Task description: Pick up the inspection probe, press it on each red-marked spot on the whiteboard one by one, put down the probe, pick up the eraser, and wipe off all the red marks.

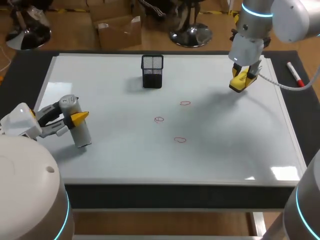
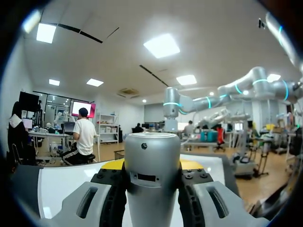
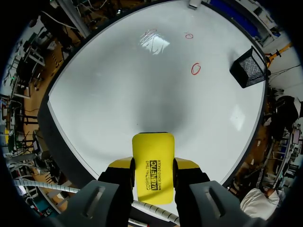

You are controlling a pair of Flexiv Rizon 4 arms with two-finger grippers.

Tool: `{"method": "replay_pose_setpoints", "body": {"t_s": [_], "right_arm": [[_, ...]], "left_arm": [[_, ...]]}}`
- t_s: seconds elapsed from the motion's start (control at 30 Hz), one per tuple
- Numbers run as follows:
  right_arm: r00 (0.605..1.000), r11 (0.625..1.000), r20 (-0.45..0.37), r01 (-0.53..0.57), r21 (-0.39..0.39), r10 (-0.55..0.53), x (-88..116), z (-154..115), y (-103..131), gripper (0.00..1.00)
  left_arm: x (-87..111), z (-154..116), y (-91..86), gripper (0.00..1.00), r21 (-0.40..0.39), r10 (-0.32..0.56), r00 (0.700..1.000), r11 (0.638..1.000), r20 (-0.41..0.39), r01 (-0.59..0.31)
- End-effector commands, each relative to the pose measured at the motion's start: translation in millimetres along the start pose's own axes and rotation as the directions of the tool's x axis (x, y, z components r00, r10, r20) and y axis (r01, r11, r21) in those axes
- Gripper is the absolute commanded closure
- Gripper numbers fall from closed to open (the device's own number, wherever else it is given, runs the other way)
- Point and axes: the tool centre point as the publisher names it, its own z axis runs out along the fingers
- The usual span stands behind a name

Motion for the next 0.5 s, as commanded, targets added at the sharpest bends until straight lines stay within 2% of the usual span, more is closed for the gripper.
{"method": "replay_pose_setpoints", "body": {"t_s": [0.03,0.17,0.23,0.33,0.5], "right_arm": [[1.000,1.000,-0.003,0.001,0.002,-0.001,0,-1,0,1.00],[1.000,1.000,-0.003,0.001,0.002,-0.001,0,-1,0,1.00],[0.999,1.000,-0.036,0.025,0.008,-0.025,-3,-2,1,1.00],[0.995,0.997,-0.071,0.068,0.025,-0.066,-16,-2,11,1.00],[0.985,0.989,-0.113,0.136,0.058,-0.129,-46,-5,43,1.00]], "left_arm": [[1.0,0,-1.9,1.00,-0.002,0.000,1.000,1.000,0.005,0.000],[1.0,0,-1.9,1.00,-0.002,0.000,1.000,1.000,0.005,0.000],[1.0,0,-1.9,1.00,-0.002,0.000,1.000,1.000,0.005,0.000],[1.0,0,-1.9,1.00,-0.002,0.000,1.000,1.000,0.005,0.000],[1.0,0,-1.9,1.00,-0.002,0.000,1.000,1.000,0.005,0.000]]}}
